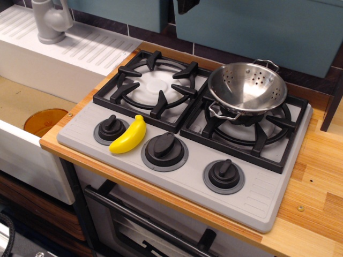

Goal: End effector reaching pot or pan

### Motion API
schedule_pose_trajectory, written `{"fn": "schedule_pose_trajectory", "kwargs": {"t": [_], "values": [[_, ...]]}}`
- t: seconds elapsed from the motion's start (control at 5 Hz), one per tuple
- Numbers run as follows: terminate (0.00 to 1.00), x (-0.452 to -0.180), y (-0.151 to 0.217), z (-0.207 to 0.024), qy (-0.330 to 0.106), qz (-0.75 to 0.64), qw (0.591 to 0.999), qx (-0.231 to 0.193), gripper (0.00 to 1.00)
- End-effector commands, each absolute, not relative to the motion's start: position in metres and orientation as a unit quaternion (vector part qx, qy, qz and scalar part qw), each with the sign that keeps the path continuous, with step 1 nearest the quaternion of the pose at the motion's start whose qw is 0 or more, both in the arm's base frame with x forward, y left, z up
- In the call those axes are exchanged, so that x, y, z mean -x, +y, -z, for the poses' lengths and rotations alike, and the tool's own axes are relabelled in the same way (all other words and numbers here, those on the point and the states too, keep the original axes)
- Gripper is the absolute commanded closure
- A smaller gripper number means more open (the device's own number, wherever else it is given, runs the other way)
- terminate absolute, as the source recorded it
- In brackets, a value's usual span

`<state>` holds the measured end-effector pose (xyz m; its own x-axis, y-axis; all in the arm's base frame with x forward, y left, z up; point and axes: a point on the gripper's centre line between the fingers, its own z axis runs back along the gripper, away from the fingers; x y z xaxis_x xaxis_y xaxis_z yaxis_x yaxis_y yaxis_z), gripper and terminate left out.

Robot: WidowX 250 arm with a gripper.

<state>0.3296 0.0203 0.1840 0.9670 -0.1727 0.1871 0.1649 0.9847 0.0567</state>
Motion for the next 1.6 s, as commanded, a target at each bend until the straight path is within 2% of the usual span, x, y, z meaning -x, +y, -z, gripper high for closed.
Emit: {"fn": "schedule_pose_trajectory", "kwargs": {"t": [0.0,0.4,1.0,1.4], "values": [[0.0,-0.33,0.02,-0.184,-0.096,0.085,0.992,-0.02,0.0],[0.0,-0.345,-0.018,-0.154,-0.126,0.059,0.99,-0.033,0.0],[0.0,-0.354,-0.026,-0.12,-0.182,0.064,0.98,-0.046,0.0],[0.0,-0.355,-0.028,-0.108,-0.203,0.06,0.976,-0.045,0.0]]}}
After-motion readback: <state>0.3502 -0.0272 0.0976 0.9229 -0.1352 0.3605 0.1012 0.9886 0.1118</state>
